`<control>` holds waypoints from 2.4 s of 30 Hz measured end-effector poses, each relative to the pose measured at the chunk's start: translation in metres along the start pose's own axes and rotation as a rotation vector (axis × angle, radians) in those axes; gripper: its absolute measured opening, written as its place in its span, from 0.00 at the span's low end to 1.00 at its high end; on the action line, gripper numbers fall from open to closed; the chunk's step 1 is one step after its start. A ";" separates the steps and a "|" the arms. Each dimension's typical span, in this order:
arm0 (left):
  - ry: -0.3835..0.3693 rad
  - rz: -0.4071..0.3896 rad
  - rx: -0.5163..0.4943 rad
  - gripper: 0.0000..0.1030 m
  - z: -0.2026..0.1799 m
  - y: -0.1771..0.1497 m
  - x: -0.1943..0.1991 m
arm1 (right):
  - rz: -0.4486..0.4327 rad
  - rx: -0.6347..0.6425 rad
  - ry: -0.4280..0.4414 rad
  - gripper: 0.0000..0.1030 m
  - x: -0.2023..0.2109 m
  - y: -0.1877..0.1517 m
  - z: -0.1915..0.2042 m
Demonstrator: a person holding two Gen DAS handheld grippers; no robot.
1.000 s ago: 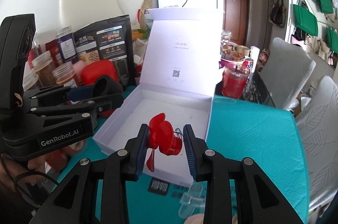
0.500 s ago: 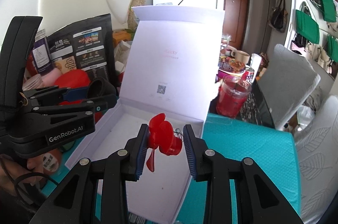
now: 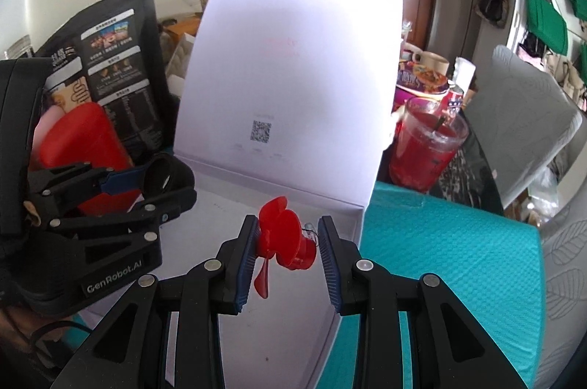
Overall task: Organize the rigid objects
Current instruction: 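Carry the ring and fan into the white box with both tools, then open both tools to release the ring and fan in the box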
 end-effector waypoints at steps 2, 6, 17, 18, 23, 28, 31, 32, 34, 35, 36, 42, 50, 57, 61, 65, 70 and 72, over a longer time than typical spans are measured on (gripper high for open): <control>0.008 0.015 0.002 0.40 0.000 -0.001 -0.007 | 0.020 -0.005 0.009 0.32 -0.010 -0.001 -0.003; 0.022 0.037 0.008 0.40 0.002 -0.002 -0.017 | 0.051 0.002 0.013 0.32 -0.022 -0.005 -0.004; 0.060 0.068 0.012 0.40 0.007 -0.004 -0.038 | 0.091 0.034 -0.006 0.32 -0.033 -0.008 -0.002; 0.060 0.067 0.014 0.40 0.007 -0.004 -0.038 | 0.092 0.036 -0.009 0.32 -0.033 -0.008 -0.002; 0.050 0.116 0.054 0.40 0.008 -0.002 -0.046 | 0.086 0.021 -0.028 0.33 -0.029 -0.008 -0.005; 0.096 0.113 0.055 0.52 0.009 -0.004 -0.047 | 0.086 0.015 -0.037 0.42 -0.024 -0.009 -0.007; 0.096 0.095 0.057 0.80 0.008 -0.004 -0.042 | 0.087 0.014 -0.043 0.42 -0.020 -0.010 -0.008; 0.095 0.090 0.055 0.80 0.007 -0.003 -0.040 | 0.087 0.014 -0.045 0.42 -0.019 -0.010 -0.008; 0.094 0.086 0.053 0.80 0.004 -0.002 -0.035 | 0.084 0.014 -0.047 0.42 -0.015 -0.011 -0.008; 0.094 0.083 0.052 0.80 0.004 -0.002 -0.032 | 0.081 0.013 -0.049 0.42 -0.013 -0.011 -0.008; 0.094 0.076 0.051 0.80 0.003 -0.001 -0.029 | 0.079 0.012 -0.050 0.42 -0.011 -0.011 -0.009; 0.086 0.042 0.052 0.80 -0.001 0.005 -0.003 | 0.056 0.008 -0.061 0.42 0.008 -0.009 -0.010; 0.069 -0.008 0.047 0.80 -0.006 0.008 0.036 | 0.012 0.008 -0.082 0.42 0.042 -0.002 -0.008; 0.044 -0.065 0.034 0.80 -0.013 0.009 0.079 | -0.036 0.010 -0.110 0.42 0.080 0.001 -0.002; 0.036 -0.094 0.030 0.80 -0.015 0.006 0.097 | -0.058 0.004 -0.128 0.42 0.099 0.002 0.002; 0.024 -0.119 0.030 0.80 -0.016 0.003 0.117 | -0.084 0.006 -0.148 0.42 0.120 0.001 0.007; 0.009 -0.147 0.023 0.80 -0.019 -0.002 0.142 | -0.107 0.010 -0.170 0.44 0.144 -0.003 0.013; 0.005 -0.158 0.021 0.80 -0.021 -0.006 0.152 | -0.118 0.008 -0.177 0.44 0.153 -0.006 0.014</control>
Point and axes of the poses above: each gripper's, at about its wrist camera, not at the fingertips, and x roughly against the way its jaws point, z to its left, y to its top, the point moved 2 cm from there along -x, roughly the way its jaws point, and after that the axes turned 15 degrees about x, right-handed, at the moved point
